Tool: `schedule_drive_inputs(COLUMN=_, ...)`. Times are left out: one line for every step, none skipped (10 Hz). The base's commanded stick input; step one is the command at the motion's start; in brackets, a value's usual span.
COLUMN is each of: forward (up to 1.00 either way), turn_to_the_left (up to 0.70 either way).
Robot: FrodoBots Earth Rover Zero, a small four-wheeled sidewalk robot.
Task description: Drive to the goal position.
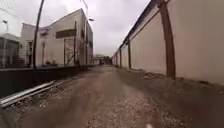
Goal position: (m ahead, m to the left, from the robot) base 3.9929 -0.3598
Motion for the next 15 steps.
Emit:
schedule_drive_inputs(forward=0.85, turn_to_the_left=0.00)
schedule_drive_inputs(forward=0.85, turn_to_the_left=0.00)
schedule_drive_inputs(forward=0.85, turn_to_the_left=0.00)
schedule_drive_inputs(forward=0.85, turn_to_the_left=0.00)
schedule_drive_inputs(forward=0.85, turn_to_the_left=0.00)
schedule_drive_inputs(forward=0.85, turn_to_the_left=0.00)
schedule_drive_inputs(forward=0.85, turn_to_the_left=0.00)
schedule_drive_inputs(forward=0.85, turn_to_the_left=0.00)
schedule_drive_inputs(forward=0.85, turn_to_the_left=0.00)
schedule_drive_inputs(forward=0.85, turn_to_the_left=0.00)
schedule_drive_inputs(forward=0.85, turn_to_the_left=0.00)
schedule_drive_inputs(forward=0.85, turn_to_the_left=0.00)
schedule_drive_inputs(forward=0.85, turn_to_the_left=0.00)
schedule_drive_inputs(forward=0.85, turn_to_the_left=0.00)
schedule_drive_inputs(forward=0.85, turn_to_the_left=0.00)
